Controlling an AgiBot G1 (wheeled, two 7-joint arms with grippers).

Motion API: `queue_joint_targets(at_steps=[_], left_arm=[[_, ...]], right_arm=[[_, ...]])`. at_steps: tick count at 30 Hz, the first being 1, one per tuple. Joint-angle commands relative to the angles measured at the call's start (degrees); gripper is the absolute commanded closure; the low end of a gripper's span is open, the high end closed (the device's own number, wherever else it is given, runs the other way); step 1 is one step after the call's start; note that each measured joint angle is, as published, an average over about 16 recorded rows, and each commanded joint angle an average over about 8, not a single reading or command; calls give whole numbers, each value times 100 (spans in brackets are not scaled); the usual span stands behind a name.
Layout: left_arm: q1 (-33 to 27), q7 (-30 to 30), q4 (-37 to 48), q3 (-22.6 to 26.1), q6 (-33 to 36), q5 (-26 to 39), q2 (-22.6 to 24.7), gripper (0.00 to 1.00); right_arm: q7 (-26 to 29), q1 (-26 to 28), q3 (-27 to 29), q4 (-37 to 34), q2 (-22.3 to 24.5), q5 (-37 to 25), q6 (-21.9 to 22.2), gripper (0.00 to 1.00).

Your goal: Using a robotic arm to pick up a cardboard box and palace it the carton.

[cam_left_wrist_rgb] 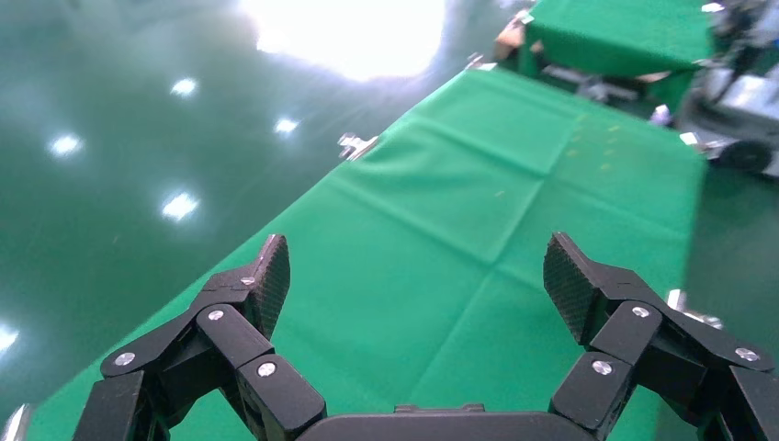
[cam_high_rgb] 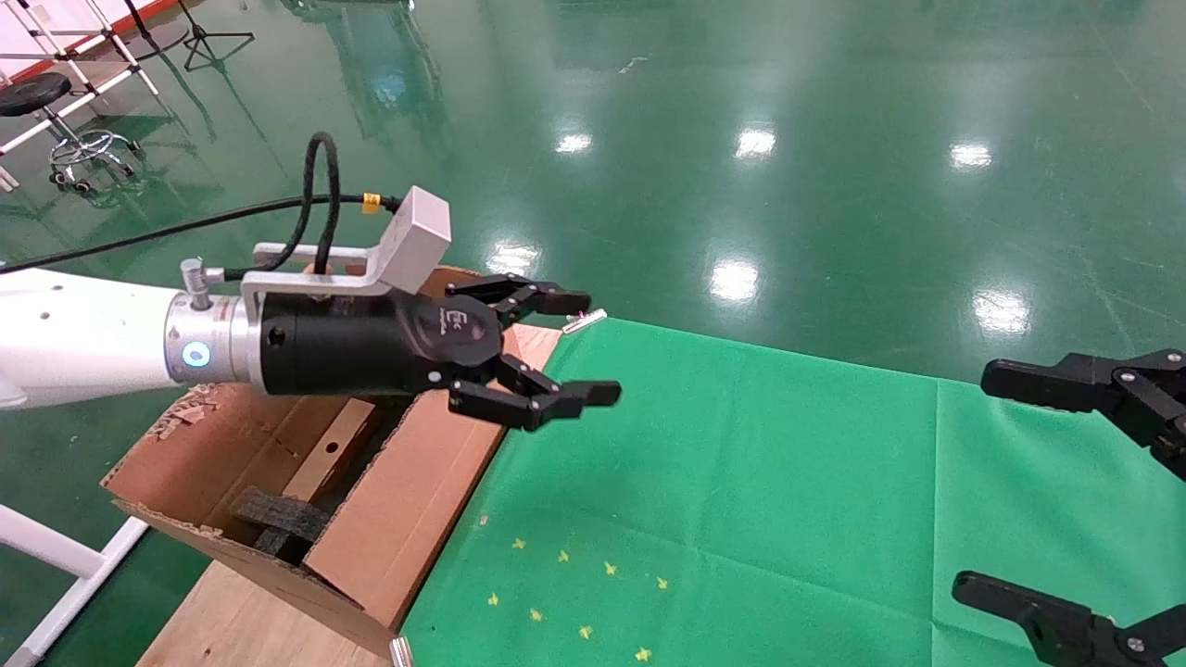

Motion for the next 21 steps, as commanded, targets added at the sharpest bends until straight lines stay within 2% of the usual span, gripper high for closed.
queue_joint_targets(at_steps=[1, 14, 21], left_arm=[[167, 51, -209, -159, 49, -139, -9, 0], [1252, 381, -1559, -1190, 364, -1036, -68, 0], [1619, 481, -2020, -1539, 473, -1344, -86, 0]], right_arm=[[0, 0, 0, 0, 0, 0, 0, 0], [-1, 0, -1, 0, 0, 1, 0, 0], [-1, -1, -1, -2, 1, 2, 2, 0]])
